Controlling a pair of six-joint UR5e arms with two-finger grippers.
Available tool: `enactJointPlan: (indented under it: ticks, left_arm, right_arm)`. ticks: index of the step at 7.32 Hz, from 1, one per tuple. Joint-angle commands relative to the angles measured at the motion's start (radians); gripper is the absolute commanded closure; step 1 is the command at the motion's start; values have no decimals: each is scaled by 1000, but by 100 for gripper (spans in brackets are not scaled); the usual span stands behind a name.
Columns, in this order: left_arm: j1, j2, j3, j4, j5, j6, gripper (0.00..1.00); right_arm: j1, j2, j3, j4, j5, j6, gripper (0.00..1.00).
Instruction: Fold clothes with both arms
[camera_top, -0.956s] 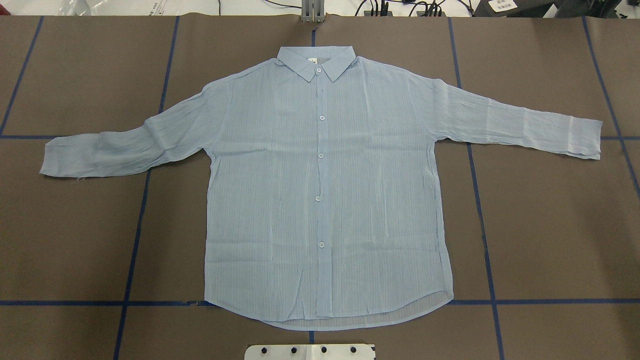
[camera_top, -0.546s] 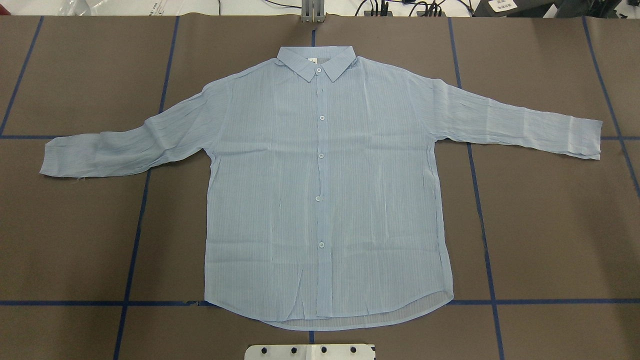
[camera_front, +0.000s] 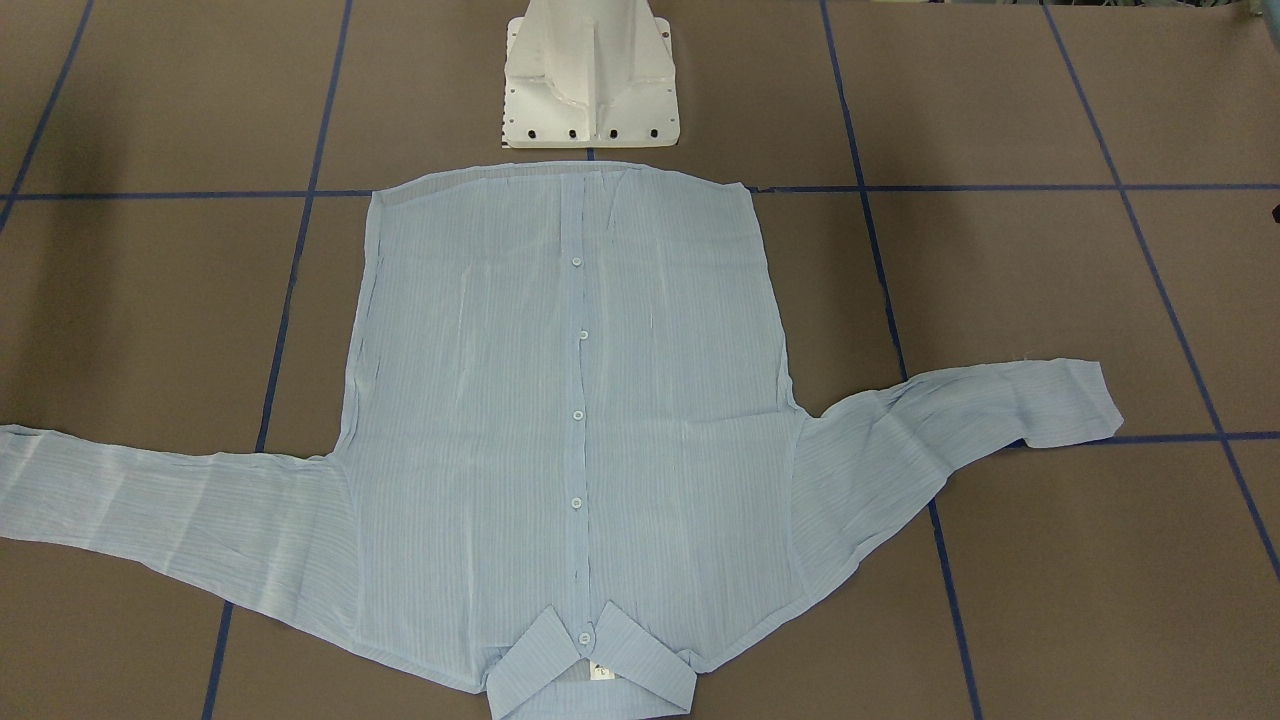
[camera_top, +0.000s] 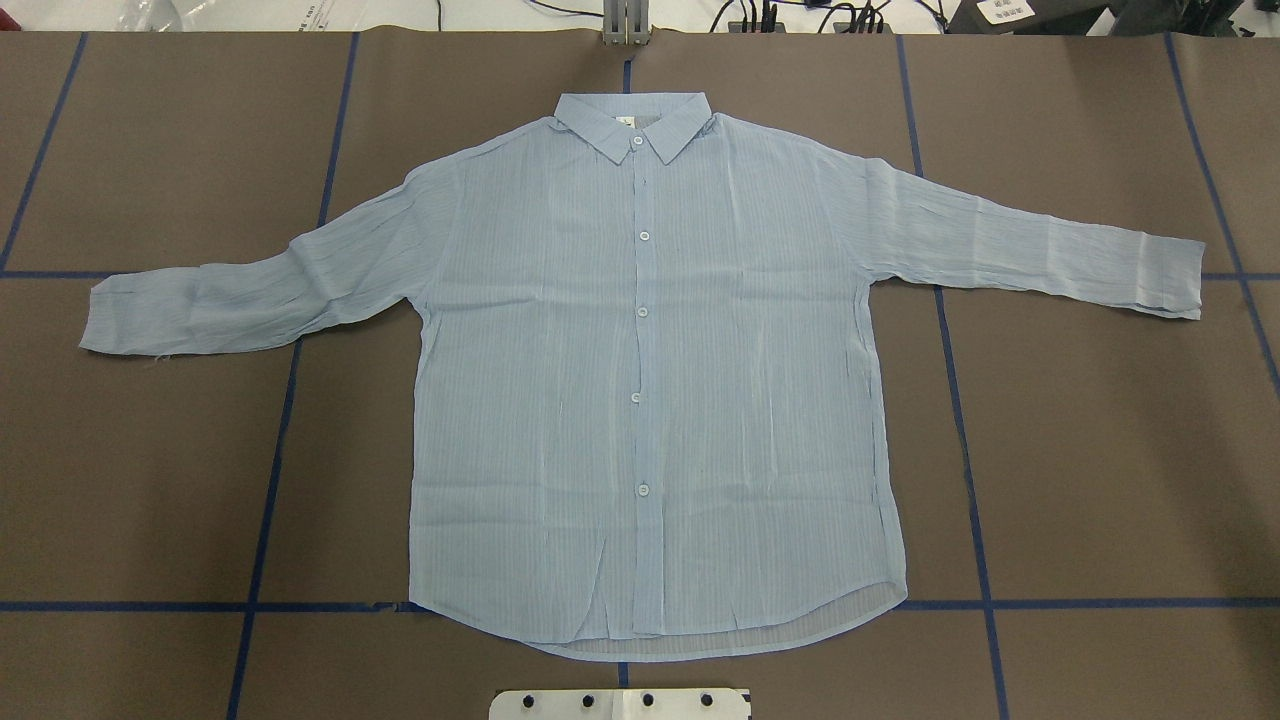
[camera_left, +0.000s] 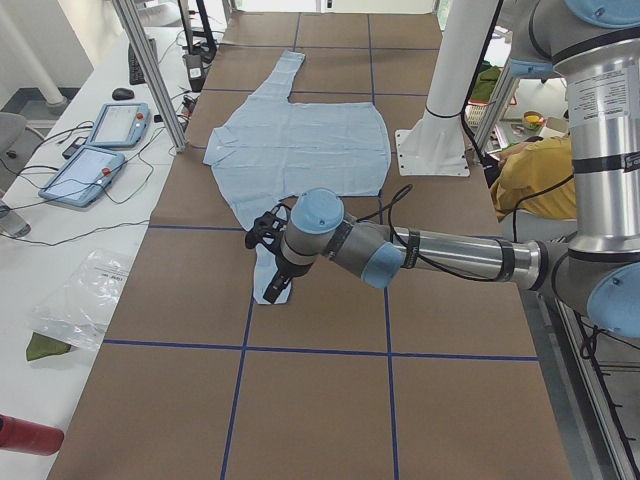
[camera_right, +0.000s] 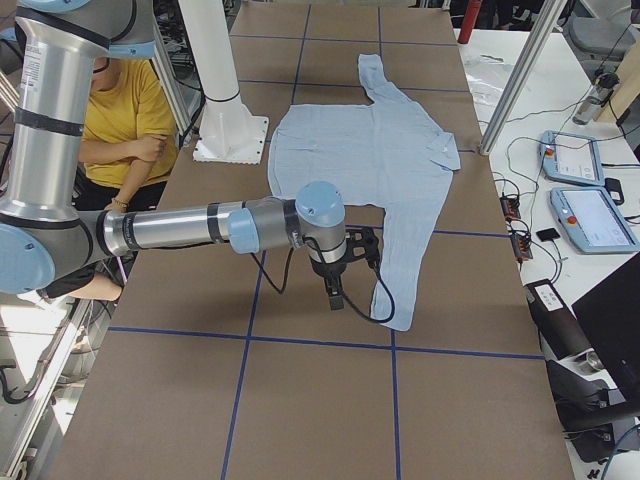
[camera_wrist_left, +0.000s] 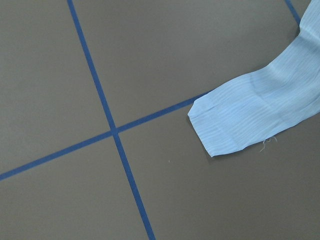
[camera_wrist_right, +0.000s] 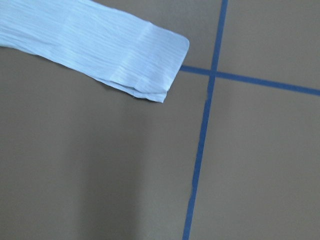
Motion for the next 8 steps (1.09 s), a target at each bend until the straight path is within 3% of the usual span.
enactJointPlan:
  ticks: [1, 3, 4, 6, 8]
  left_arm:
    - [2, -155, 121, -144, 16, -6, 0]
    - [4, -186, 178, -194, 14, -10, 0]
    - [4, -182, 189, -220, 14, -10, 0]
    - [4, -177, 188, -224, 14, -10, 0]
    - [4, -179, 186, -224, 14, -10, 0]
  right_arm:
    - [11, 66, -95, 159, -28, 13, 0]
    - [10, 266, -396, 379, -36, 72, 0]
    - [0, 354, -527, 435, -36, 85, 0]
    - [-74, 392, -647, 576, -37, 294, 0]
    - [-145, 392, -787, 879, -49, 500, 0]
